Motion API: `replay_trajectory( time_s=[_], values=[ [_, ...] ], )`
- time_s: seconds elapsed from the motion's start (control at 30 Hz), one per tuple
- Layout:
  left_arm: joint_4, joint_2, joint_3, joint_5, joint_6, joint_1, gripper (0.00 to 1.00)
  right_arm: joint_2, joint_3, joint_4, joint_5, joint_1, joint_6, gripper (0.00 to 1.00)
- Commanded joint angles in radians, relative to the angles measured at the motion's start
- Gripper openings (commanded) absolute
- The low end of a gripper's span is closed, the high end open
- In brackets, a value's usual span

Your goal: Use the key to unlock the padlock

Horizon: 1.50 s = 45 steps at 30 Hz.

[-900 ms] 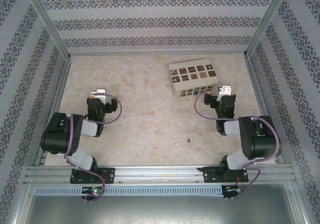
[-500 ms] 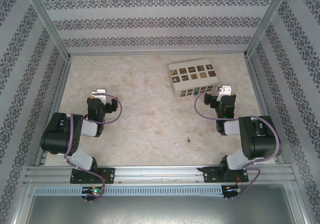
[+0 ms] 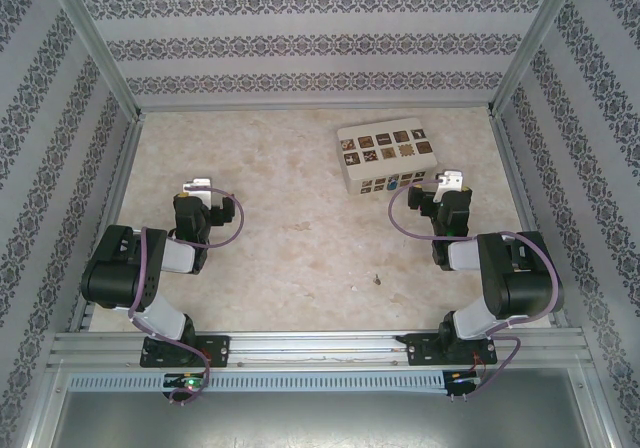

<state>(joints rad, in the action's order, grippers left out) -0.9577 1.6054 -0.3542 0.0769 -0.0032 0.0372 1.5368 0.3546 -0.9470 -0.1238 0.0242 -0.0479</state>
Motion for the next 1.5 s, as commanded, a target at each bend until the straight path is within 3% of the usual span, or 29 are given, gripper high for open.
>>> replay_trajectory(
  time_s=[0.0,0.3,0.47,0.63,0.8,0.9,1.0,1.17,1.47],
  values=[
    [-0.023,-0.009,-0.019,0.014,-0.001,-0.013,0.99,-0.004,0.011,-0.022,-0.013,0.008,0.003,0.98],
    [-0.037,-0.009,-0.014,-0.026,0.015,-0.014,0.99,-0.008,0.009,-0.024,-0.012,0.008,0.003,0.98],
    [-0.009,-0.083,0.006,-0.037,0.017,-0.014,0.99,-0.085,-0.004,0.018,-0.017,0.010,0.005,0.99],
    [0.215,-0.269,-0.023,-0.021,-0.003,-0.014,0.99,-0.262,0.012,0.257,-0.032,0.010,-0.007,0.98],
    [0.599,-0.436,-0.150,-0.012,-0.171,-0.014,0.99,-0.412,0.083,0.584,-0.027,0.005,-0.068,0.98],
    [0.870,-0.446,-0.278,-0.016,-0.346,-0.014,0.99,-0.464,0.142,0.734,0.047,-0.012,-0.116,0.98],
    [1.043,-0.378,-0.404,-0.144,-0.423,-0.014,0.99,-0.480,0.211,0.829,0.150,-0.044,-0.162,0.98],
    [1.034,-0.286,-0.458,-0.323,-0.564,0.018,0.99,-0.431,0.312,0.874,0.339,-0.144,-0.305,0.98],
    [0.925,-0.095,-0.577,-0.378,-0.676,0.217,0.99,-0.186,0.458,0.856,0.671,-0.329,-0.467,0.98]
  ],
)
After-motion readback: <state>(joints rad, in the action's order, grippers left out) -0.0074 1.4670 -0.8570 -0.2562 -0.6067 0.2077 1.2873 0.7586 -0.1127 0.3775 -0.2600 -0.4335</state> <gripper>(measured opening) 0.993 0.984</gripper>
